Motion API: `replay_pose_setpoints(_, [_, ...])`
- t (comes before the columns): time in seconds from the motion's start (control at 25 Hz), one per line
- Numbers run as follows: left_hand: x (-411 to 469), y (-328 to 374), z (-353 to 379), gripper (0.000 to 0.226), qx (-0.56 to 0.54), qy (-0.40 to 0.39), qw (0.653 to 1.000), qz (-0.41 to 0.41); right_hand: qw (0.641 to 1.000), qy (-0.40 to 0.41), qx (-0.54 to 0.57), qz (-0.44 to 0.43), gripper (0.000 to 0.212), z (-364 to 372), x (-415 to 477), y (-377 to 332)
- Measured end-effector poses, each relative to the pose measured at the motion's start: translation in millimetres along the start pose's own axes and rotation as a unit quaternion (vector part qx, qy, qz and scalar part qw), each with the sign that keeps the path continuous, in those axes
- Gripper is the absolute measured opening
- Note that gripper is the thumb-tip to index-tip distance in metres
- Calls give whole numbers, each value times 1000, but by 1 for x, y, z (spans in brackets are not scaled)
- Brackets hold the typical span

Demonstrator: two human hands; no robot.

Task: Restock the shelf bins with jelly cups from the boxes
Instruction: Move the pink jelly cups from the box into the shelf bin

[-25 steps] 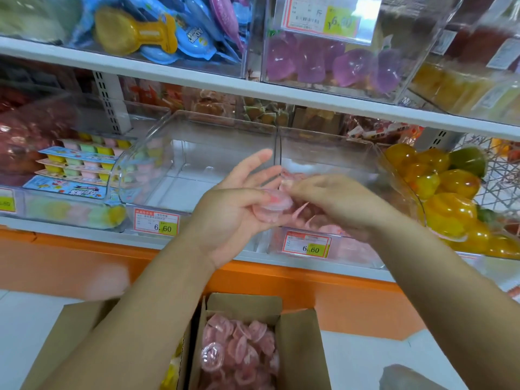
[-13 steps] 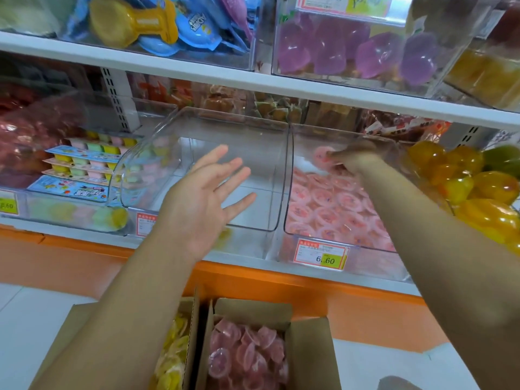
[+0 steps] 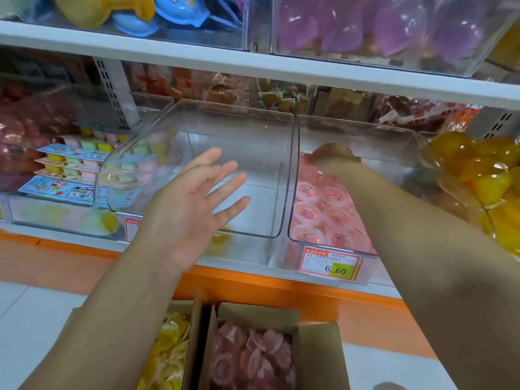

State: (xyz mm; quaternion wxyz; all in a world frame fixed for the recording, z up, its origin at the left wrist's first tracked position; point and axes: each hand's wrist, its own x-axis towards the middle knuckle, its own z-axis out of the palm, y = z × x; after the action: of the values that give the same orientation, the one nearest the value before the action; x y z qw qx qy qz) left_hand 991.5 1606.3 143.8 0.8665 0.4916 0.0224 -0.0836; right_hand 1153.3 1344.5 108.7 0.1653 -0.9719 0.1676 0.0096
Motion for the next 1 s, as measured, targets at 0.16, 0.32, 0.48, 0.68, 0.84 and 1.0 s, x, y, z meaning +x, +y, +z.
replay_pose_setpoints(0.16, [-6, 1, 3, 35, 10, -5, 1000, 0, 997, -38, -48, -50, 42, 2, -24, -2])
replay_pose_setpoints(0.32, [-13, 4, 4, 35, 11, -4, 1000, 2, 990, -103, -73, -69, 53, 15, -38, 5])
replay_pose_setpoints(0.48, [-17, 7, 5, 36, 14, -4, 1000, 3, 991, -83, -69, -76, 57, 21, -43, 1])
replay_pose_setpoints(0.68, [-16, 7, 5, 38, 15, -1, 1000, 6, 988, -107, -37, -104, 59, 10, -40, 7])
replay_pose_setpoints(0.84, [-19, 5, 3, 33, 30, -7, 999, -9, 975, -17, 220, -31, 52, -28, -46, 12])
replay_pose_setpoints(1.0, [-37, -2, -6, 28, 48, -40, 997, -55, 900, 119, 418, -37, 37, -59, -94, 22])
